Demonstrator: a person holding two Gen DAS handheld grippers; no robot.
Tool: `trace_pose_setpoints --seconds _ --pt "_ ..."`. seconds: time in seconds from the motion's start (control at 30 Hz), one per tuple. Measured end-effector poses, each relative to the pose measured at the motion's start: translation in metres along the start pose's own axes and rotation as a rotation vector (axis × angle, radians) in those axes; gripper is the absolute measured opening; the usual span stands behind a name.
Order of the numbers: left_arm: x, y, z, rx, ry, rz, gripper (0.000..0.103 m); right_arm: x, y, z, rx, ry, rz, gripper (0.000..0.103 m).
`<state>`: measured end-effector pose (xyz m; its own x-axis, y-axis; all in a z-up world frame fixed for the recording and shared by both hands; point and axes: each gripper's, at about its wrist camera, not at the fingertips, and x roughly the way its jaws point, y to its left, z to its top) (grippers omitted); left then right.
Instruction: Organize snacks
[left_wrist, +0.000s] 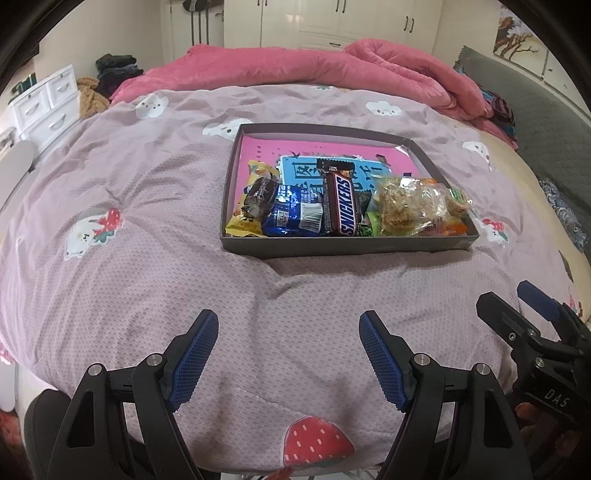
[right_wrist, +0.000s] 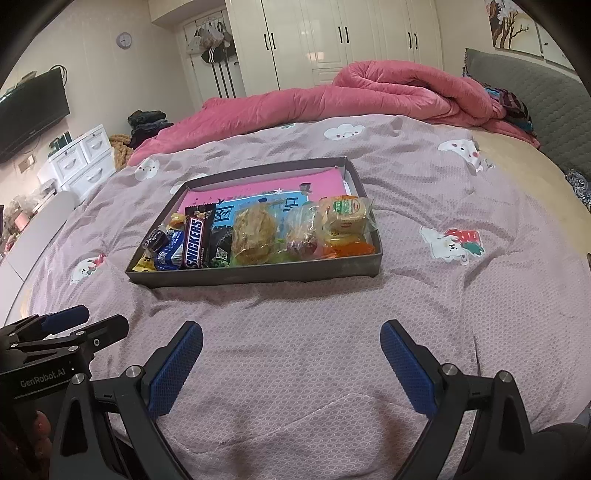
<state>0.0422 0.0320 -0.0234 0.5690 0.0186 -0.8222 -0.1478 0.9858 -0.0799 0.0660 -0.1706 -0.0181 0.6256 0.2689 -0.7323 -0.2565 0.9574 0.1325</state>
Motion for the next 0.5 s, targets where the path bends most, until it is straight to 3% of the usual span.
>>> trace_pose_setpoints --seconds 0.33,0.5 --pt "0.010 0.012 0.005 -0.007 0.003 -0.023 0.080 0.010 -0.003 0.000 0.003 0.015 0.002 0.098" --pt "0.027 0.038 0.018 -0.035 -0.001 -0.017 0.080 0.018 -0.030 0.012 0.089 -0.007 -0.045 0.100"
